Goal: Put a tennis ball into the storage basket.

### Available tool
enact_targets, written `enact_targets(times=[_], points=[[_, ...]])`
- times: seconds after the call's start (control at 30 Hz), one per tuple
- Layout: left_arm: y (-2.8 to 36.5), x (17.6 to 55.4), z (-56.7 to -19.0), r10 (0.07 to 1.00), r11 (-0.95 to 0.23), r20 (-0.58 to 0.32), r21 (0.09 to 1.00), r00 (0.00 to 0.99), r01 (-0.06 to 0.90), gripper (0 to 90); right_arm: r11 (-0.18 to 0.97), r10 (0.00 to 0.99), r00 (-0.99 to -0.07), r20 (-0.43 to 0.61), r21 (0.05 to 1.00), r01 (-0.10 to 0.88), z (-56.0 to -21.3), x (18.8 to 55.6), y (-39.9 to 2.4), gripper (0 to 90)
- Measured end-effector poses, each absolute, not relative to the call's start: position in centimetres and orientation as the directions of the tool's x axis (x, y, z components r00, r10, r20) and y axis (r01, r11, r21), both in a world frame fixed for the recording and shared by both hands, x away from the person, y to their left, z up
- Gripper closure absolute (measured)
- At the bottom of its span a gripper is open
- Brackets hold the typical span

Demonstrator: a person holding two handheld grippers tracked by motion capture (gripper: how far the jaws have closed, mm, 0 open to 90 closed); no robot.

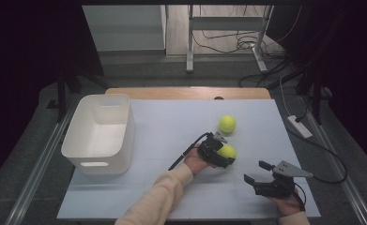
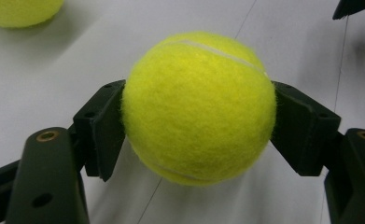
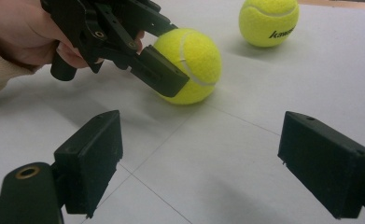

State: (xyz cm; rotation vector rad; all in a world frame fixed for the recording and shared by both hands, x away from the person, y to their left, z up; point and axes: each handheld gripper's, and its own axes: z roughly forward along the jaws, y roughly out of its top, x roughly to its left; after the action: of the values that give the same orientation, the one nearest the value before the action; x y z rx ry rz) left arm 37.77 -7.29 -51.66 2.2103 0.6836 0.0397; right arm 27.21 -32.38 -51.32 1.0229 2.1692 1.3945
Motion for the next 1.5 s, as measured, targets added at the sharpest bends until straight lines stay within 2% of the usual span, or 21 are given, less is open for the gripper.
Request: enact_targets(times=[1.5], points=[[-4.1, 36.4, -49.6, 0.473, -0.496, -0.176, 0.757, 0.863, 0.426, 26.7, 0.251, 0.742, -0.667, 0.072, 0.892, 0.376, -51.3, 27.2, -32.3, 13.7]])
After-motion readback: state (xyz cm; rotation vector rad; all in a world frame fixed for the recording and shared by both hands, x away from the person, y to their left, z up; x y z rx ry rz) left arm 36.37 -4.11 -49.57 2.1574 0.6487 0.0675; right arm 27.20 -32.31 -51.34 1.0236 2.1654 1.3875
